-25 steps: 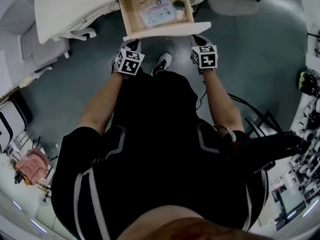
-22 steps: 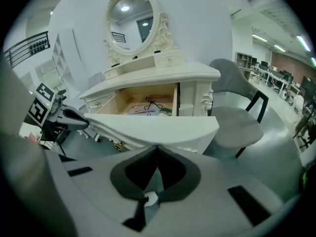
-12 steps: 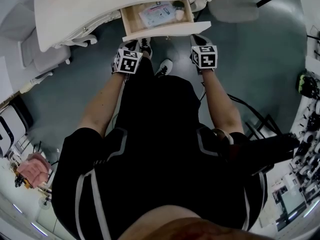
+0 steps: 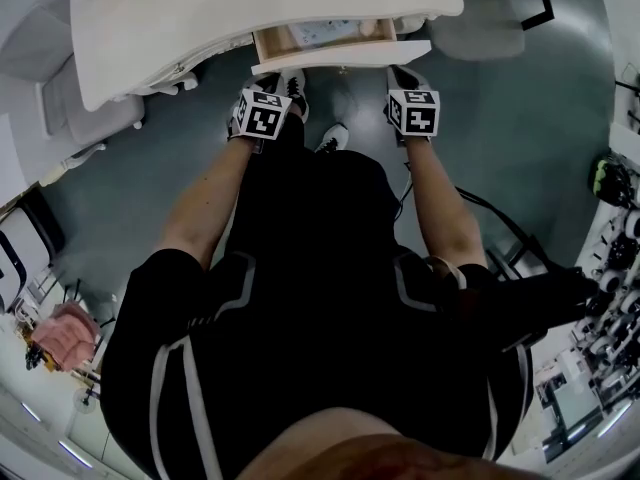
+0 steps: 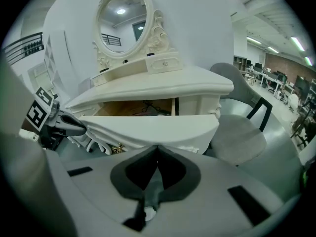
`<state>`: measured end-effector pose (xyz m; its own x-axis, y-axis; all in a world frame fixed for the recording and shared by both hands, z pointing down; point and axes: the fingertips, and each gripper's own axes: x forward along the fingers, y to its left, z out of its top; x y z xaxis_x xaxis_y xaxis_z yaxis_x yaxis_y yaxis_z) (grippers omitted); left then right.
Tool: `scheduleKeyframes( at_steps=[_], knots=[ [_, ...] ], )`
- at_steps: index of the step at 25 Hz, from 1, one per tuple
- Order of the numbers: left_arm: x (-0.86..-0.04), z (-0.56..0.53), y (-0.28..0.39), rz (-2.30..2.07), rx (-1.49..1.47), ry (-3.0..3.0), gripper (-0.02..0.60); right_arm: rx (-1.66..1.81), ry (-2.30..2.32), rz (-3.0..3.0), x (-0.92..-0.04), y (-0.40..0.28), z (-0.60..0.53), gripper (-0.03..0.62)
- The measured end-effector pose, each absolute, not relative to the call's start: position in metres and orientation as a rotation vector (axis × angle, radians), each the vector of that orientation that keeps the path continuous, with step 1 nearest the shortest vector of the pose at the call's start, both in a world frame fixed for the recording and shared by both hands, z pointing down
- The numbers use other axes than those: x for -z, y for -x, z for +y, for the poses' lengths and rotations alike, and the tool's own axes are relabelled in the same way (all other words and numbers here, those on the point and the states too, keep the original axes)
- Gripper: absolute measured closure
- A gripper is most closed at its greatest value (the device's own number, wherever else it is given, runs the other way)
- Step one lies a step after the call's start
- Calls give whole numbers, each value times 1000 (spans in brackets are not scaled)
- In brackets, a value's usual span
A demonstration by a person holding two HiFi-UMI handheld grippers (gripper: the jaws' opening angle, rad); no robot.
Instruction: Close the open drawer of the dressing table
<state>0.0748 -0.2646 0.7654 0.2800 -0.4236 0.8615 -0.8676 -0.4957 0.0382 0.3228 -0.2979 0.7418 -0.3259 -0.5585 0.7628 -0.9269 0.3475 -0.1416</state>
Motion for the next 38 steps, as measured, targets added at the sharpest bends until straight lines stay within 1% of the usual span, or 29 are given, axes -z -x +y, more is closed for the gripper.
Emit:
scheduleKeyframes(
  at_steps=[22,33,38],
  knots=[
    [-775,-345,-58,-1175,-1120,-2085,577,-773,-1405,-2023,-743,-306,-379,588],
    [-772,-355,-62,-1168,-1125,-2147,577,-761,-1443,-2056,-743,-301,-406,588],
    [-767,-352,-64,-1161,-1055,-2115,577,-761,-1461,-2070,-744,-299,-409,588]
  ],
)
